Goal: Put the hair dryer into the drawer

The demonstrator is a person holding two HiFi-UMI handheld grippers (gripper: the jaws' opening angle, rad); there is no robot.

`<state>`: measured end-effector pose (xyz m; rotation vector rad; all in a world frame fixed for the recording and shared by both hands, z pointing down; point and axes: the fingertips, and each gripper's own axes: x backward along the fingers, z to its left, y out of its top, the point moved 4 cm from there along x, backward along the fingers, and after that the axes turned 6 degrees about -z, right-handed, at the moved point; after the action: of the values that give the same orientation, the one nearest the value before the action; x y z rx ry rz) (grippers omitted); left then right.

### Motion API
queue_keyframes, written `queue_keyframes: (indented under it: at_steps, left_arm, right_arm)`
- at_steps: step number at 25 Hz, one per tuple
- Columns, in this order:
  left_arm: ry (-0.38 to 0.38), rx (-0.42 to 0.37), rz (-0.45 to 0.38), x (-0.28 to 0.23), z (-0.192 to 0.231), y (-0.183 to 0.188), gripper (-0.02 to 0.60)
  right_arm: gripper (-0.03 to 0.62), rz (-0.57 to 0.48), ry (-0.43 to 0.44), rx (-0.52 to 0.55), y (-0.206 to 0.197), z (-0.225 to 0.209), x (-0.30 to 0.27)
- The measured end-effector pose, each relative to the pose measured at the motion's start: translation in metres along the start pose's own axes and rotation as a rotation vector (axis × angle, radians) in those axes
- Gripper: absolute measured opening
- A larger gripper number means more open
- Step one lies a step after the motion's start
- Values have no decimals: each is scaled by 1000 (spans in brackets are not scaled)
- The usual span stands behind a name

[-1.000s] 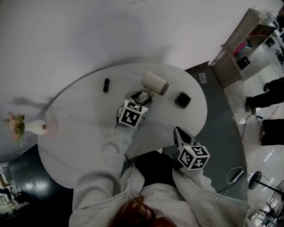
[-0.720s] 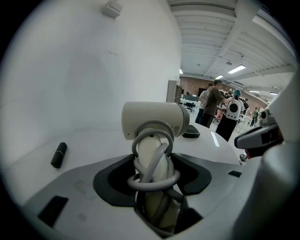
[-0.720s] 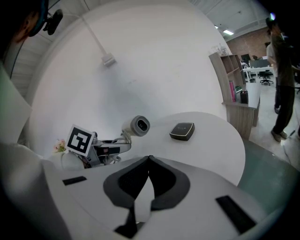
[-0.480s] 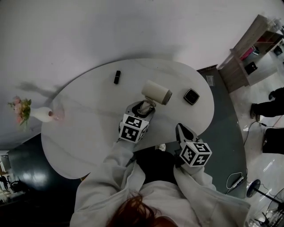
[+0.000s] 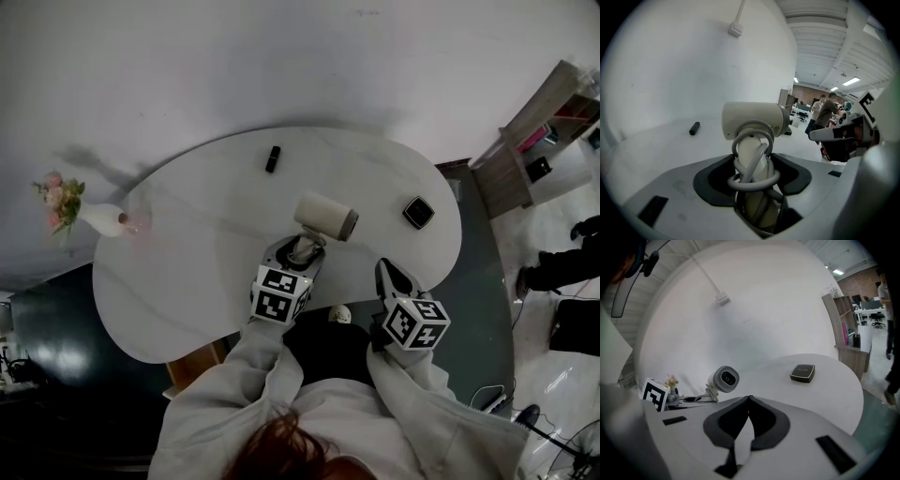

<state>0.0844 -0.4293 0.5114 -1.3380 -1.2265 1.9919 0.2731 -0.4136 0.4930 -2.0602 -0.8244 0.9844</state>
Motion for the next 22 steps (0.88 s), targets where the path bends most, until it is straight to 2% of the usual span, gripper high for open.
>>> queue_keyframes:
  at_steps: [9, 22]
  left_arm:
    - [115, 127, -24, 50, 24, -24, 238]
    - [325, 307, -121, 133, 54, -51, 238]
  right_arm:
    - [49, 43, 40, 61, -4, 32, -10]
    - [49, 97, 164, 130, -17, 93, -16]
